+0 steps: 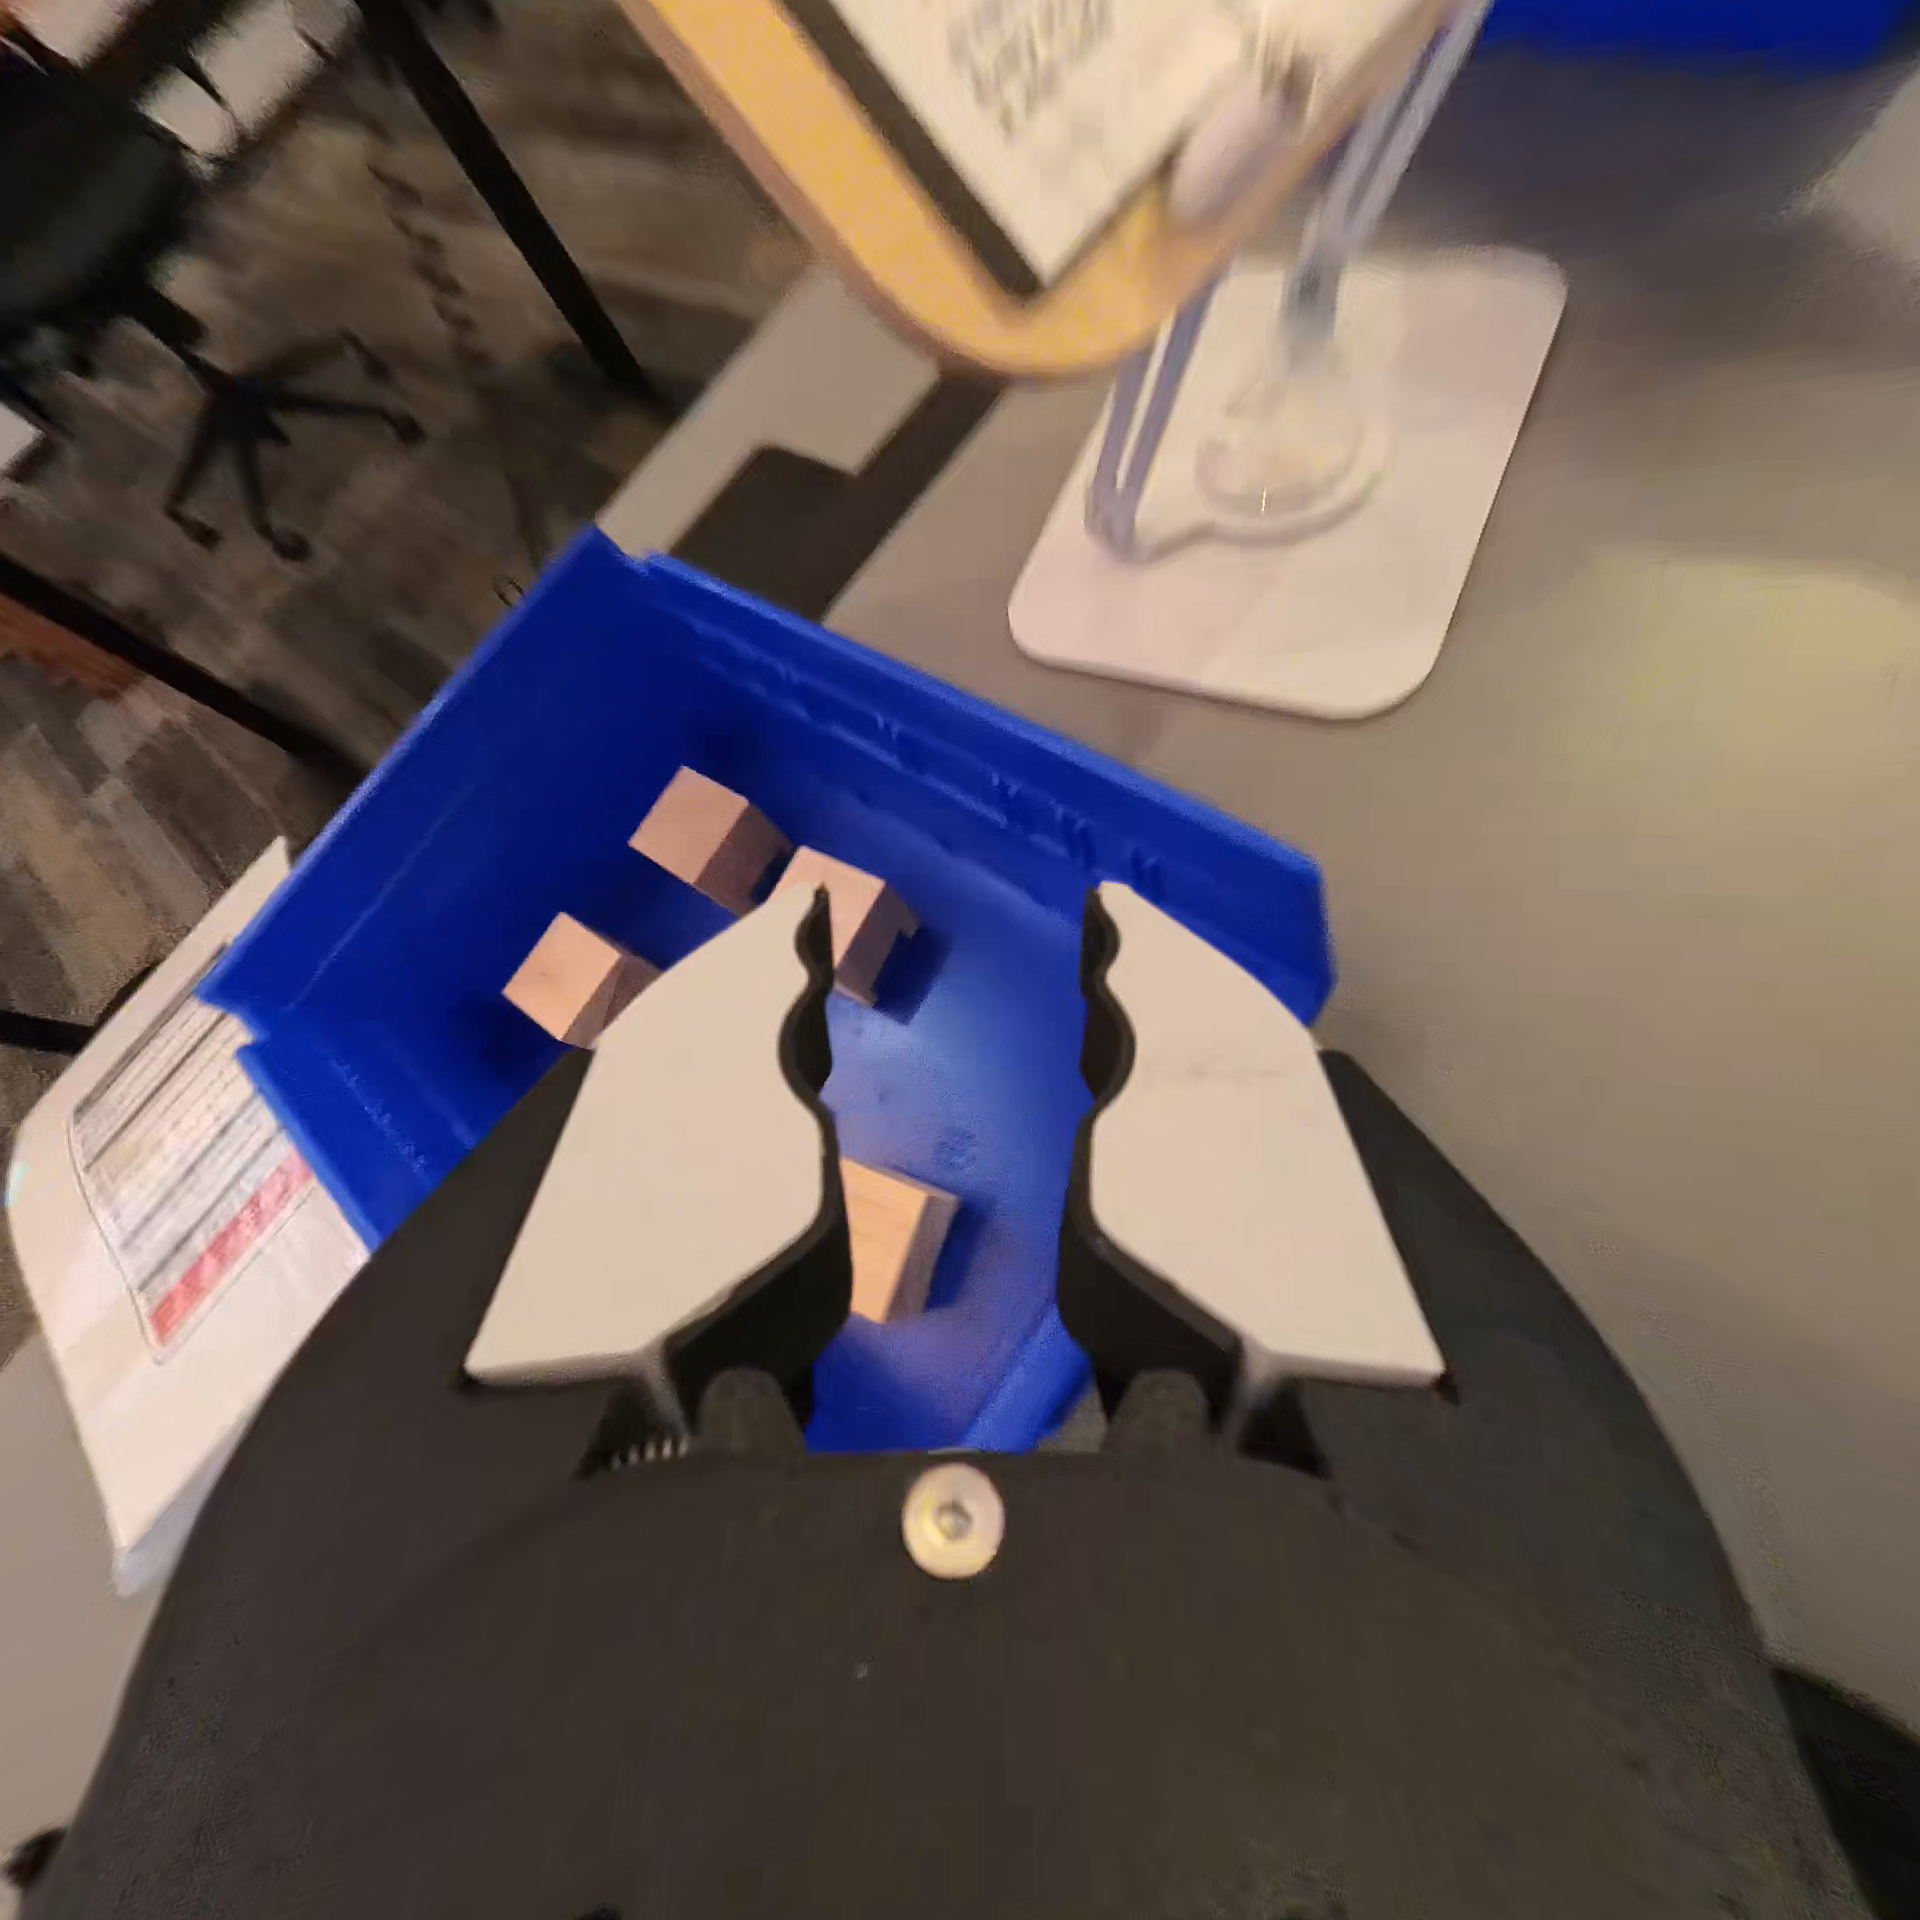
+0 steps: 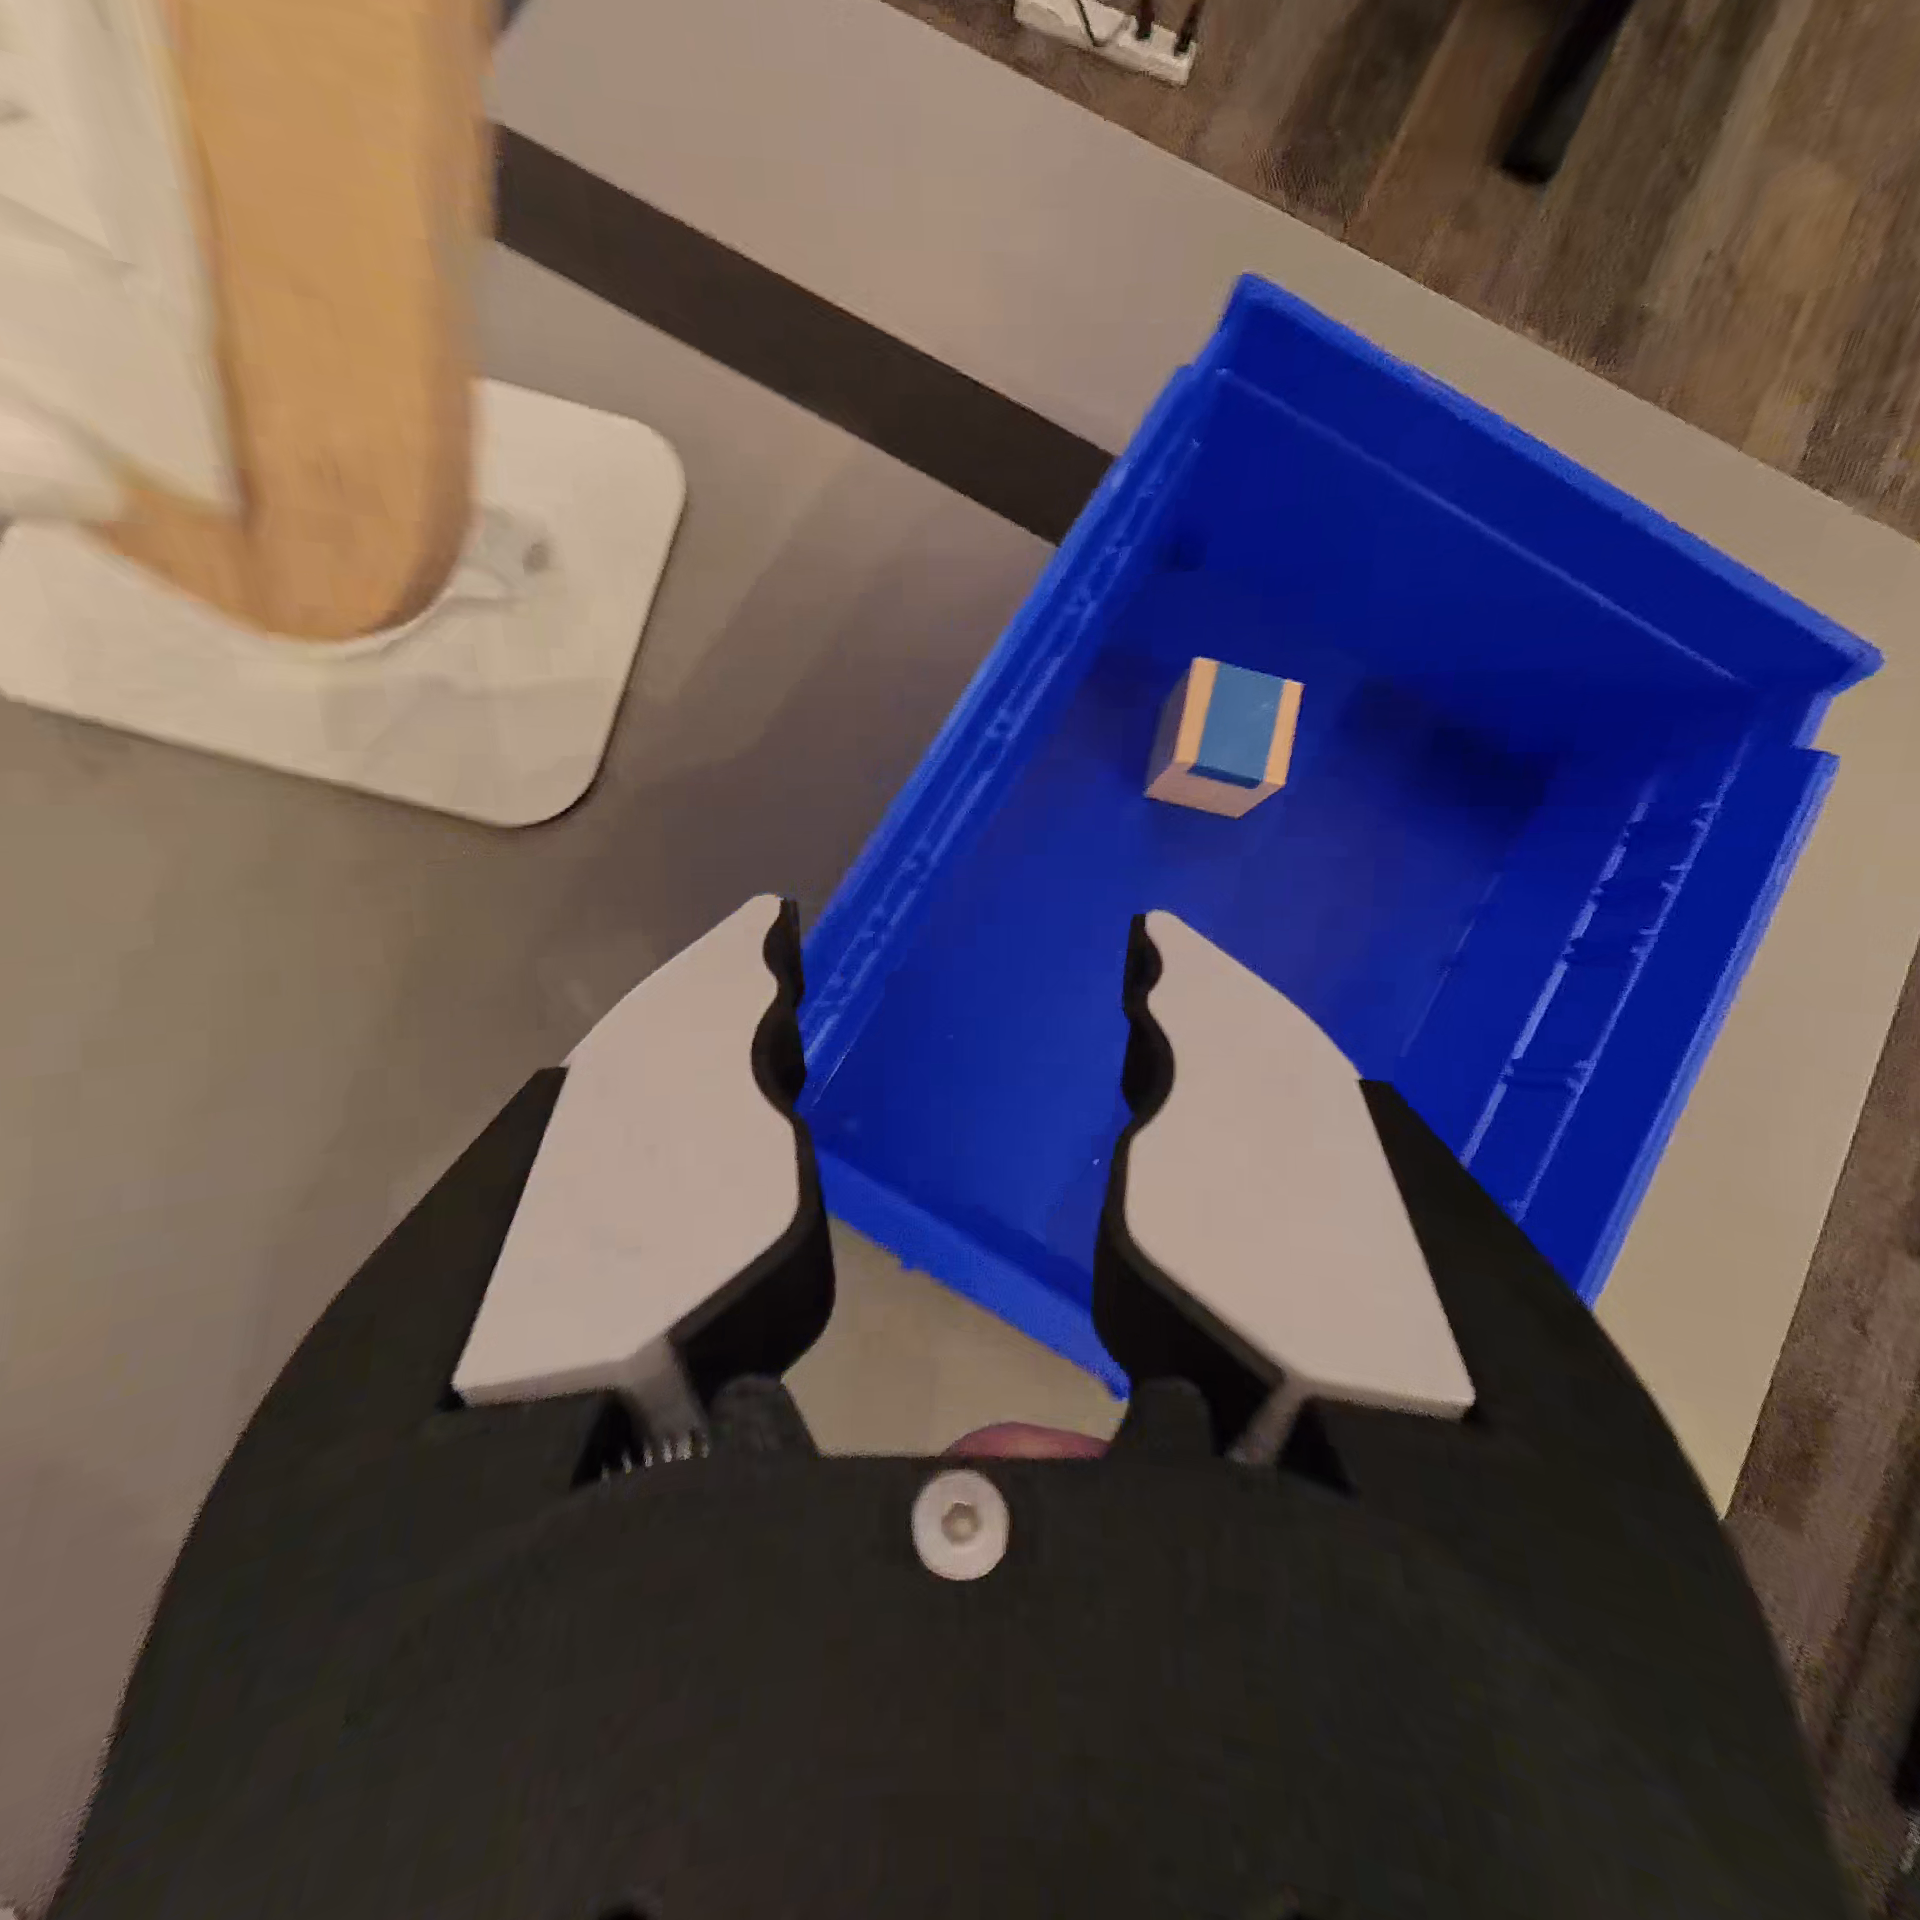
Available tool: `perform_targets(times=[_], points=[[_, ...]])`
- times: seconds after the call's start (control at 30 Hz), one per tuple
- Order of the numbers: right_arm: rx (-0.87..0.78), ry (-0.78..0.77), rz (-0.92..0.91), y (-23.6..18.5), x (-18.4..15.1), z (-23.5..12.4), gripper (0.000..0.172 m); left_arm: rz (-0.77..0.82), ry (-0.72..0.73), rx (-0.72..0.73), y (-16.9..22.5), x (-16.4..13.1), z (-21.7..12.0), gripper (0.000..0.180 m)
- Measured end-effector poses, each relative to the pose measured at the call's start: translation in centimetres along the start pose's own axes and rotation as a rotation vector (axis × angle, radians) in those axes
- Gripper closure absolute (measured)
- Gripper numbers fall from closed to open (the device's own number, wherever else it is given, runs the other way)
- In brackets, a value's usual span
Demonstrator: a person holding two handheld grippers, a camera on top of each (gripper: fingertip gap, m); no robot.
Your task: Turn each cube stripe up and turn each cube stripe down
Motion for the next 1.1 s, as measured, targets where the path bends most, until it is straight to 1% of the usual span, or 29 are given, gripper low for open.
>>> perform_targets(times=[0.07, 0.17, 0.3, 0.47, 0.53, 0.57, 0.63, 0.7, 0.73, 0.83, 0.93, 1.0, 1.03, 1.1], points=[[0.028, 0.024, -0.038, -1.8, -1.5, -1.3, 0.112, 0.091, -0.103, -0.070, -0.7, -0.7, 2.9, 0.129], [0.067, 0.044, -0.077, -4.1, -3.7, -2.9, 0.113, 0.176, -0.236, -0.155, -1.9, -1.9, 7.0, 0.124], [0.094, 0.048, -0.104, -5.9, -6.4, -4.2, 0.114, 0.196, -0.365, -0.219, -4.0, -3.9, 10.8, 0.122], [0.109, 0.055, -0.122, -6.8, -8.1, -5.3, 0.115, 0.238, -0.501, -0.320, -4.4, -6.0, 13.2, 0.121], [0.109, 0.055, -0.134, -7.1, -8.3, -5.6, 0.114, 0.245, -0.567, -0.359, -4.3, -7.0, 13.8, 0.128], [0.105, 0.061, -0.142, -7.2, -8.2, -5.7, 0.114, 0.240, -0.576, -0.359, -4.3, -7.3, 14.2, 0.130], [0.106, 0.089, -0.168, -7.7, -7.9, -6.1, 0.116, 0.194, -0.547, -0.381, -4.2, -7.1, 14.2, 0.133], [0.121, 0.132, -0.210, -8.9, -7.4, -6.6, 0.116, 0.152, -0.511, -0.333, -4.7, -6.6, 13.5, 0.133], [0.144, 0.158, -0.232, -9.8, -7.1, -6.9, 0.113, 0.106, -0.465, -0.311, -5.0, -6.0, 12.7, 0.133], [0.207, 0.249, -0.327, -13.5, -6.3, -7.6, 0.104, -0.089, -0.223, -0.245, -5.4, -3.1, 9.0, 0.133], [0.281, 0.359, -0.446, -18.0, -5.4, -8.3, 0.101, -0.280, 0.142, -0.272, -4.1, 1.5, 4.1, 0.133], [0.360, 0.421, -0.500, -21.2, -4.8, -8.7, 0.098, -0.359, 0.451, -0.349, -2.2, 5.3, 0.4, 0.133], [0.419, 0.448, -0.511, -22.9, -4.5, -8.9, 0.098, -0.395, 0.574, -0.374, -1.3, 6.8, -1.1, 0.134], [0.567, 0.480, -0.484, -25.9, -3.9, -9.4, 0.101, -0.426, 0.756, -0.410, 0.7, 9.4, -3.2, 0.134]])
Point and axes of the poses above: each gripper's, where its closed fingertips meet, z out along the fingers, x out of its top, y = z × x across the jaws, the point moved 5 cm from there along -z, back along the fingers, and after that the axes turned 10 degrees about z, right-handed, at the moved point
